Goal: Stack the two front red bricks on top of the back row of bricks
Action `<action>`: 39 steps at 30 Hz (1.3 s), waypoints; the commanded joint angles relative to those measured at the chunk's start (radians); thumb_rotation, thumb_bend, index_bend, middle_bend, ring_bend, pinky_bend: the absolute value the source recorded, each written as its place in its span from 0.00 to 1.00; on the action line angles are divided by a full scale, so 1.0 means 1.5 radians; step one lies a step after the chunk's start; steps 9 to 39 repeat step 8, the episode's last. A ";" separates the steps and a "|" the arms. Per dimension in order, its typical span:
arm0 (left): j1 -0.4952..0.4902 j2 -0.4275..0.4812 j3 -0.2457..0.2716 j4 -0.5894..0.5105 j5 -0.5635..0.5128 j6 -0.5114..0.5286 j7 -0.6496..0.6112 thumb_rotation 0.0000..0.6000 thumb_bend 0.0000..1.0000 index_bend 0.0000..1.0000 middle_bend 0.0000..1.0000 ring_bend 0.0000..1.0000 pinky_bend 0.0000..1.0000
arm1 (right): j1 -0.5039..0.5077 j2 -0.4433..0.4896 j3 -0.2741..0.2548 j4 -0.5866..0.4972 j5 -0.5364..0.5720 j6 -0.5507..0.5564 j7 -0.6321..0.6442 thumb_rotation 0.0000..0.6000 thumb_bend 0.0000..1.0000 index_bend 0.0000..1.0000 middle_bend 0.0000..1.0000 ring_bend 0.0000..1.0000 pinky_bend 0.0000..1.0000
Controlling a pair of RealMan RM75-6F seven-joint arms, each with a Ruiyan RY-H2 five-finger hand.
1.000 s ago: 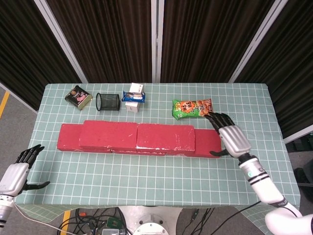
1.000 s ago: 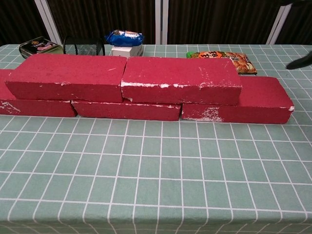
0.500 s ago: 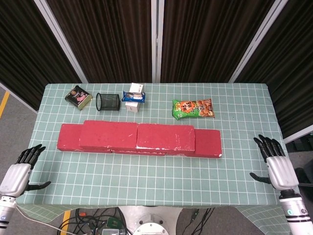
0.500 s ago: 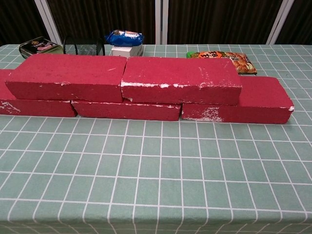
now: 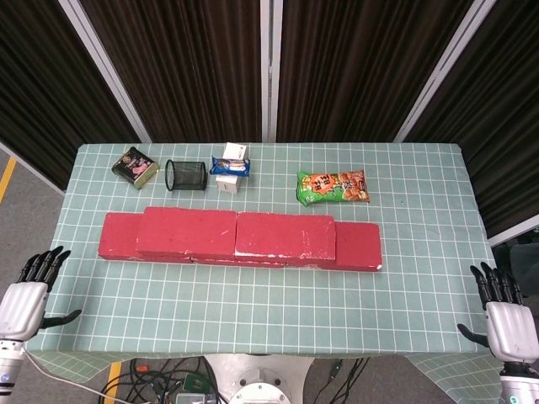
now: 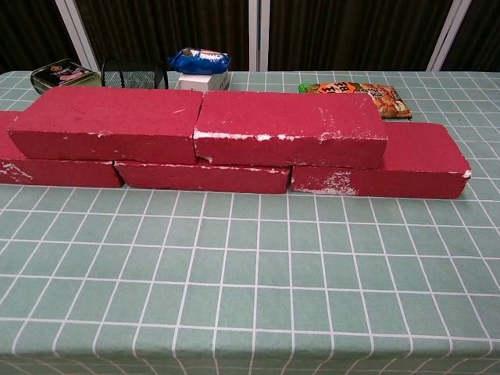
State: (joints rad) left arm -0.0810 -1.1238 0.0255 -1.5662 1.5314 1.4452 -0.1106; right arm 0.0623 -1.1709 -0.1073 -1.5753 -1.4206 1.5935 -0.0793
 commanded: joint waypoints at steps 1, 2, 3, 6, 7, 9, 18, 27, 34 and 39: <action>0.001 0.002 0.002 0.004 0.003 0.000 -0.008 1.00 0.00 0.02 0.00 0.00 0.00 | -0.002 0.001 0.007 -0.002 -0.003 -0.005 0.002 1.00 0.00 0.00 0.00 0.00 0.00; 0.002 0.002 0.003 0.006 0.004 0.000 -0.011 1.00 0.00 0.02 0.00 0.00 0.00 | -0.003 0.002 0.009 -0.003 -0.005 -0.008 0.004 1.00 0.00 0.00 0.00 0.00 0.00; 0.002 0.002 0.004 0.008 0.004 -0.001 -0.014 1.00 0.00 0.02 0.00 0.00 0.00 | -0.003 0.003 0.010 -0.004 -0.005 -0.013 0.007 1.00 0.00 0.00 0.00 0.00 0.00; 0.004 0.000 0.005 0.012 0.007 0.002 -0.018 1.00 0.00 0.02 0.00 0.00 0.00 | -0.004 0.007 0.014 -0.008 -0.008 -0.024 0.013 1.00 0.00 0.00 0.00 0.00 0.00; 0.005 0.000 0.004 0.013 0.008 0.005 -0.019 1.00 0.00 0.02 0.00 0.00 0.00 | -0.004 0.007 0.017 -0.009 -0.010 -0.026 0.013 1.00 0.00 0.00 0.00 0.00 0.00; 0.005 -0.001 0.003 0.014 0.009 0.008 -0.019 1.00 0.00 0.02 0.00 0.00 0.00 | -0.005 0.008 0.018 -0.009 -0.011 -0.027 0.013 1.00 0.00 0.00 0.00 0.00 0.00; 0.005 -0.001 0.003 0.014 0.009 0.008 -0.019 1.00 0.00 0.02 0.00 0.00 0.00 | -0.005 0.008 0.018 -0.009 -0.011 -0.027 0.013 1.00 0.00 0.00 0.00 0.00 0.00; 0.005 -0.001 0.003 0.014 0.009 0.008 -0.019 1.00 0.00 0.02 0.00 0.00 0.00 | -0.005 0.008 0.018 -0.009 -0.011 -0.027 0.013 1.00 0.00 0.00 0.00 0.00 0.00; 0.005 -0.001 0.003 0.014 0.009 0.008 -0.019 1.00 0.00 0.02 0.00 0.00 0.00 | -0.005 0.008 0.018 -0.009 -0.011 -0.027 0.013 1.00 0.00 0.00 0.00 0.00 0.00; 0.005 -0.001 0.003 0.014 0.009 0.008 -0.019 1.00 0.00 0.02 0.00 0.00 0.00 | -0.005 0.008 0.018 -0.009 -0.011 -0.027 0.013 1.00 0.00 0.00 0.00 0.00 0.00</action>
